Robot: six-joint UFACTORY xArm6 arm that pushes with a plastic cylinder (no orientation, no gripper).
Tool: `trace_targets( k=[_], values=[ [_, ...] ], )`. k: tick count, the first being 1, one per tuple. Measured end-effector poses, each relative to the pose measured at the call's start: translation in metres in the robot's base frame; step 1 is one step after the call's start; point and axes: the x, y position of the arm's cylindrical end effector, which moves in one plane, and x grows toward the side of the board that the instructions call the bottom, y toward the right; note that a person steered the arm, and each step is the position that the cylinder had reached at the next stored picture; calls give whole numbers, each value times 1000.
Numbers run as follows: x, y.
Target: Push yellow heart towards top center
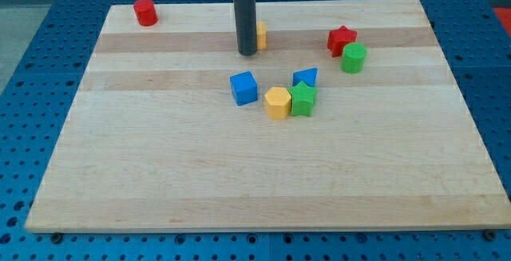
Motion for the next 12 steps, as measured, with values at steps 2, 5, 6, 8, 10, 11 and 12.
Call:
trace_targets(
  k=[2,5,6,8,10,11,12],
  values=[
    [-25,24],
    [-53,47],
    [-53,47],
    [-14,66],
    [-59,137],
    [-90,148],
    [-103,145]
  ],
)
